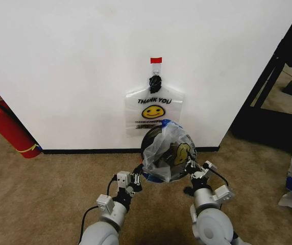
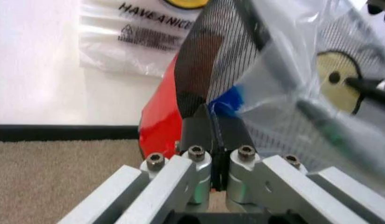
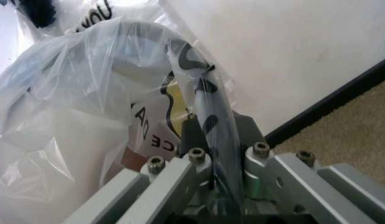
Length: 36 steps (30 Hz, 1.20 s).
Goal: Pick up the garbage bag from the wall and place it over the trash bin.
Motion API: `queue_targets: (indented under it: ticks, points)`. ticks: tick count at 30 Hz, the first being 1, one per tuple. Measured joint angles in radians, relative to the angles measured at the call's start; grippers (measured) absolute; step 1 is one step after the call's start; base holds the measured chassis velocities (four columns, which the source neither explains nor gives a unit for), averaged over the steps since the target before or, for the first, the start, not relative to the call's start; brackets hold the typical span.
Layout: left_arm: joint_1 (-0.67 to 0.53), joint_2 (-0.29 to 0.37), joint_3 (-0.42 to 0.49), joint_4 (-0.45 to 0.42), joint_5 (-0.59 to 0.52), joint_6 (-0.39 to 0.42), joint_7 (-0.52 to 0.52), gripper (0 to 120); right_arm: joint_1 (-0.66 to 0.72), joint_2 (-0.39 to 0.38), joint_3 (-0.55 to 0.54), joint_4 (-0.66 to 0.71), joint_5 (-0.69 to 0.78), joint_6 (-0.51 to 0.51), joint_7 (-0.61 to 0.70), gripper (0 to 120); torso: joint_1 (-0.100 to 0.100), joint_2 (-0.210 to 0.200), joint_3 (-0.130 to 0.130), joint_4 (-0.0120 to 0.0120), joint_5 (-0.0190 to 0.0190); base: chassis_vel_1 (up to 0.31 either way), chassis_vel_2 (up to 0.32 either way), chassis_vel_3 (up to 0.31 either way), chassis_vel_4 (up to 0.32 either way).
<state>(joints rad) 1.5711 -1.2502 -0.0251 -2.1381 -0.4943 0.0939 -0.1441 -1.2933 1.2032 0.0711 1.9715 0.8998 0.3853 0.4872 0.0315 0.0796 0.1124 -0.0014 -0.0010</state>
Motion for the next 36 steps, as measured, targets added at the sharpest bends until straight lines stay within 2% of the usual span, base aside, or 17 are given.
queue_targets:
  ticks: [8,11,18,21,22,27,29,33,36]
  points:
    - [-0.058,0.013,-0.046,0.022,0.008,-0.012,-0.009,0,-0.030,-0.046,0.004,0.057,0.038,-0.073,0.026,0,0.000,0.000,0.000,0.0000,0.0000,0.000,0.000,0.000,0.000]
    - [-0.099,0.030,-0.072,0.038,0.019,-0.023,-0.019,0,-0.040,-0.084,0.013,0.081,0.047,-0.102,0.041,0,0.000,0.000,0.000,-0.0001,0.0000,0.000,0.000,0.000,0.000]
    - [-0.125,0.044,-0.077,0.057,0.040,-0.011,-0.027,0,-0.037,-0.134,0.019,0.100,0.061,-0.139,0.046,0,0.000,0.000,0.000,0.0000,0.0001,0.000,0.000,0.000,0.000]
    - [-0.130,0.042,-0.076,0.076,0.050,-0.005,-0.029,13,-0.035,-0.144,0.026,0.113,0.084,-0.168,0.025,0,0.000,0.000,0.000,0.0000,0.0001,0.000,0.000,0.000,0.000]
    - [-0.130,0.042,-0.076,0.076,0.050,-0.005,-0.029,13,-0.035,-0.144,0.026,0.113,0.084,-0.168,0.025,0,0.000,0.000,0.000,0.0000,0.0001,0.000,0.000,0.000,0.000]
    - [-0.142,0.050,-0.085,0.091,0.051,-0.003,-0.036,33,-0.042,-0.201,0.030,0.127,0.098,-0.230,-0.009,0,0.000,0.000,0.000,0.0000,0.0000,0.000,0.000,0.000,0.000]
    - [-0.142,0.051,-0.086,0.091,0.051,-0.003,-0.037,34,-0.043,-0.208,0.029,0.128,0.099,-0.236,-0.010,0,0.000,0.000,0.000,0.0000,0.0001,0.000,0.000,0.000,0.000]
    - [-0.141,0.053,-0.087,0.093,0.053,-0.001,-0.043,55,-0.038,-0.226,0.026,0.128,0.101,-0.248,-0.014,0,0.000,0.000,0.000,-0.0001,0.0001,0.000,0.000,0.000,0.000]
    - [-0.138,0.054,-0.088,0.093,0.059,-0.002,-0.045,64,-0.032,-0.229,0.026,0.124,0.100,-0.255,-0.017,0,0.000,0.000,0.000,0.0000,0.0001,0.000,0.000,0.000,0.000]
